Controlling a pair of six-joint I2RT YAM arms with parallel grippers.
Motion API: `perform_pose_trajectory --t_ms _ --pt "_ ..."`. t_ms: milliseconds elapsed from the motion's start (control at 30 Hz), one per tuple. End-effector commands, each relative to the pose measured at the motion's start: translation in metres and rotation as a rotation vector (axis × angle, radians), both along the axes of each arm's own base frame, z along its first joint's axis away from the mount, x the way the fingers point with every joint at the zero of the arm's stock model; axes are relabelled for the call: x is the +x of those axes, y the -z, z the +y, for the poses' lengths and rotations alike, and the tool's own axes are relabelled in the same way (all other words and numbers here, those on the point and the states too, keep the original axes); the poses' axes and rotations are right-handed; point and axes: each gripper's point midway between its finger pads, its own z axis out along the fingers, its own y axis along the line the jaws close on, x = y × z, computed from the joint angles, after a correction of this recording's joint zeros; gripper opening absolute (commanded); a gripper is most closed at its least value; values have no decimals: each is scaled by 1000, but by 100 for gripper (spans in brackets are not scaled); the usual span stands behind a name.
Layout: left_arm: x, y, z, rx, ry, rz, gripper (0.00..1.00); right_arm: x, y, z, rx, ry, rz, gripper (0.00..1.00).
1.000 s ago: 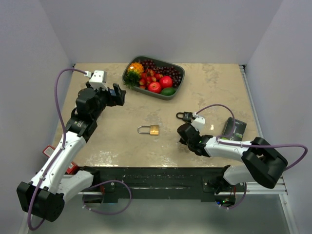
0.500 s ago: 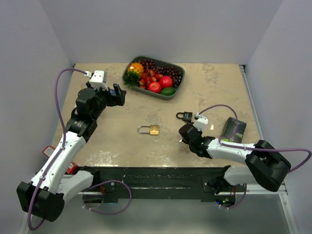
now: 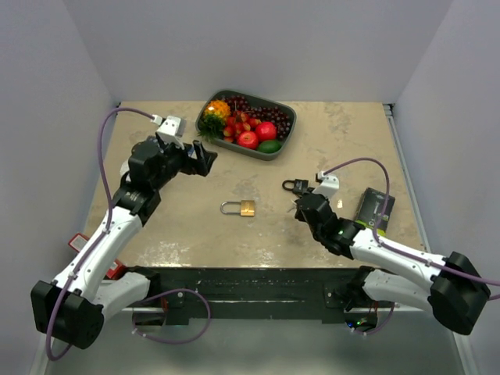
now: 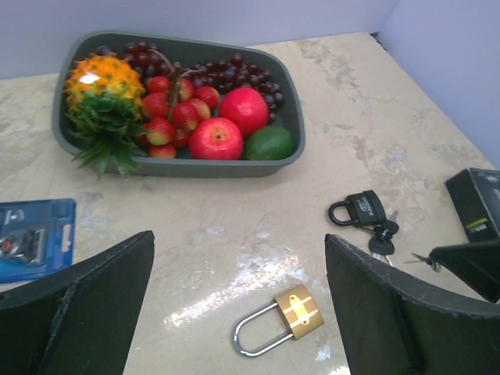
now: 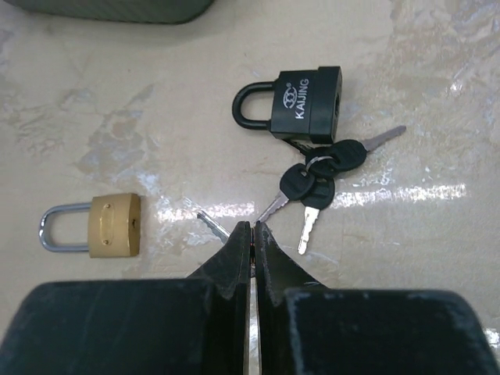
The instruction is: Unlock with the key
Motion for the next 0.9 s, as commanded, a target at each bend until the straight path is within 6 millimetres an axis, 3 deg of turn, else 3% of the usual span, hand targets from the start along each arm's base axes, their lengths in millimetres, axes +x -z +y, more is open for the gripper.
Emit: perform_pose_trajectory --t_ms 0,133,300,467,700,867 --pt "-12 -15 -36 -55 176 -80 94 4 -34 9 2 -66 -66 0" --pt "-32 -6 -71 -84 366 -59 94 4 -50 22 -3 -148 -82 0" --pt "-55 21 -117 -86 548 32 93 4 -71 42 34 -244 -109 0" --pt "-71 59 -152 -116 674 201 92 -2 -71 55 59 -322 -106 0" --pt "-80 73 -179 -209 771 326 88 -5 -76 70 105 -391 -131 0" --pt "-95 94 -195 -242 865 445 88 -9 -82 77 127 -439 -152 0"
